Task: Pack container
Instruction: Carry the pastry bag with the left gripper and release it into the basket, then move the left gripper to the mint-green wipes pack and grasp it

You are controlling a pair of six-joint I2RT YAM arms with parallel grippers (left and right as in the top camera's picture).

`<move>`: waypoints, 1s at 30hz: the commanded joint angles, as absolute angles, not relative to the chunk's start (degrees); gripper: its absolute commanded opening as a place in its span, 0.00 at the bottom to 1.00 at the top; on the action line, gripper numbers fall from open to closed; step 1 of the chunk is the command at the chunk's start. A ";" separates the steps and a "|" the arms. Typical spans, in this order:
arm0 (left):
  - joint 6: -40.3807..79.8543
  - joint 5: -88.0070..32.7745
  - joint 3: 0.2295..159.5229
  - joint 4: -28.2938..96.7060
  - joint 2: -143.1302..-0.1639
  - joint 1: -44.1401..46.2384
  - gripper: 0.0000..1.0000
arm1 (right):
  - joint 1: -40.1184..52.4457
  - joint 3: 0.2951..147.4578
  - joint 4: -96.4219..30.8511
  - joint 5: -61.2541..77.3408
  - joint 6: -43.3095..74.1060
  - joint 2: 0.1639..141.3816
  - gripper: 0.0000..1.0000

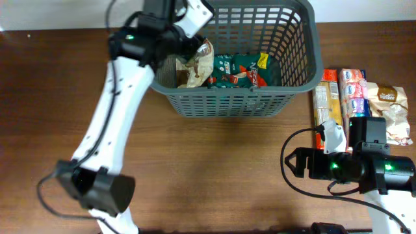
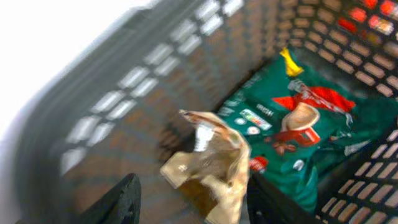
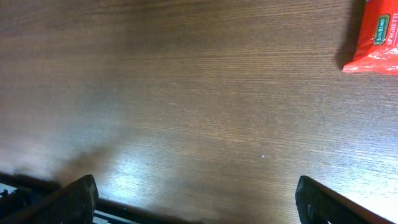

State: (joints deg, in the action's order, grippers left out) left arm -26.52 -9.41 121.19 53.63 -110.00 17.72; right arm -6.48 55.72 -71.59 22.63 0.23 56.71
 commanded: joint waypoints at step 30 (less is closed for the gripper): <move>9.80 -7.18 118.08 69.84 -124.88 -11.40 0.41 | -6.00 56.69 -71.59 23.38 0.51 56.69 0.99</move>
State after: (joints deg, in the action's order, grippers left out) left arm 0.45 -2.76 118.56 70.43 -121.08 -11.38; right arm -6.48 55.72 -71.59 22.63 0.23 56.71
